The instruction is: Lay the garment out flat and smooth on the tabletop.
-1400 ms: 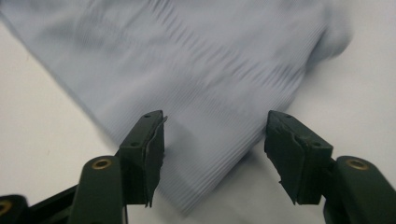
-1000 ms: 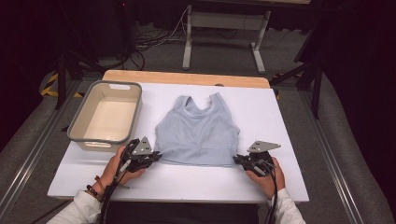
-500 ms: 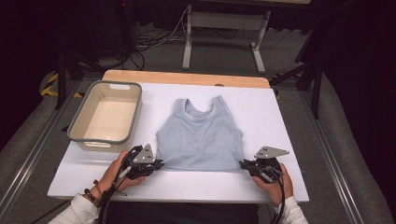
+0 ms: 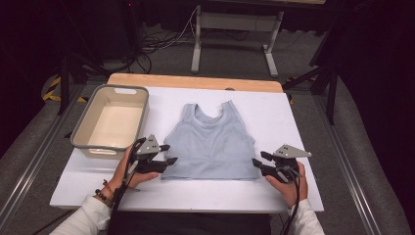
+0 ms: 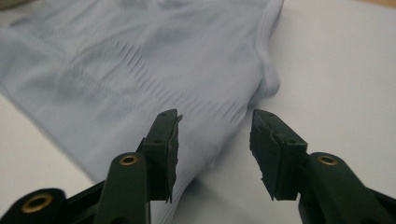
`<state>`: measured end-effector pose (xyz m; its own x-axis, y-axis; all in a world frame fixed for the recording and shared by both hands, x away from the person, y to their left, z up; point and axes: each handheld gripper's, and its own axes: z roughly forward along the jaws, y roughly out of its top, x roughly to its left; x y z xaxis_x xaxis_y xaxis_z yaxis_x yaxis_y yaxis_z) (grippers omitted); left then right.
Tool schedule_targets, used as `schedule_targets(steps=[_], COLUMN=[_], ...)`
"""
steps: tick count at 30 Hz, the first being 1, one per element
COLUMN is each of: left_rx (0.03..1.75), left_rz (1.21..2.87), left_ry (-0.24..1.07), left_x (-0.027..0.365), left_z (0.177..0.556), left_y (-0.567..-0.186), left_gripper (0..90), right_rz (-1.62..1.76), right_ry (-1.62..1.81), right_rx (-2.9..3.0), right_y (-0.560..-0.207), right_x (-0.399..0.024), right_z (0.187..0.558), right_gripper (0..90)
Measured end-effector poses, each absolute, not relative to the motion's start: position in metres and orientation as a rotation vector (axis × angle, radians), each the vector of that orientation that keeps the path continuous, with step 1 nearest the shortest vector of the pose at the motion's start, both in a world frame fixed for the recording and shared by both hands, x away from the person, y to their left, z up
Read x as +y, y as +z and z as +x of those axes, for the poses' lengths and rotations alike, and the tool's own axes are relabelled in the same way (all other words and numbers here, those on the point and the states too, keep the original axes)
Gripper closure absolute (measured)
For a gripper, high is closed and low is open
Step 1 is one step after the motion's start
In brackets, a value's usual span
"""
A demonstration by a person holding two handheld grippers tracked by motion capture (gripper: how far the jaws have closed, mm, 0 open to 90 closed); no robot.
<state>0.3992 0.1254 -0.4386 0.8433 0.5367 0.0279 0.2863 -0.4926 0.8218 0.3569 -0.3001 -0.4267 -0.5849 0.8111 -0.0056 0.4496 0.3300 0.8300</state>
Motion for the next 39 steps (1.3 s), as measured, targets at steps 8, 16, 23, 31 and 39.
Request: schedule_targets(steps=[8,16,23,31,39], left_rx=[0.751,0.943,1.042,1.014,0.931], left_rz=[2.070,2.026,2.109,2.183,2.216], left_ry=[0.371,0.285,0.192,0.259,0.241], left_x=[0.095,0.083,0.073,0.066,0.060], left_z=[0.463,0.515,0.537,0.537,0.533], left_y=[-0.431,-0.434,-0.454,-0.459,-0.457], left_gripper=[34.3,26.3,22.9,41.2,79.4], right_rz=[1.122,1.157,1.200,1.194,1.138], right_ry=[1.139,1.086,1.106,1.097,1.049], right_rx=[2.162,2.210,2.263,2.356,2.366], right_y=[-0.423,-0.437,-0.449,-0.455,-0.452], right_x=[-0.295,-0.283,-0.286,-0.284,-0.278], right_z=[0.405,0.433,0.438,0.438,0.432], right_gripper=[46.3,35.8,33.8,56.5,63.5])
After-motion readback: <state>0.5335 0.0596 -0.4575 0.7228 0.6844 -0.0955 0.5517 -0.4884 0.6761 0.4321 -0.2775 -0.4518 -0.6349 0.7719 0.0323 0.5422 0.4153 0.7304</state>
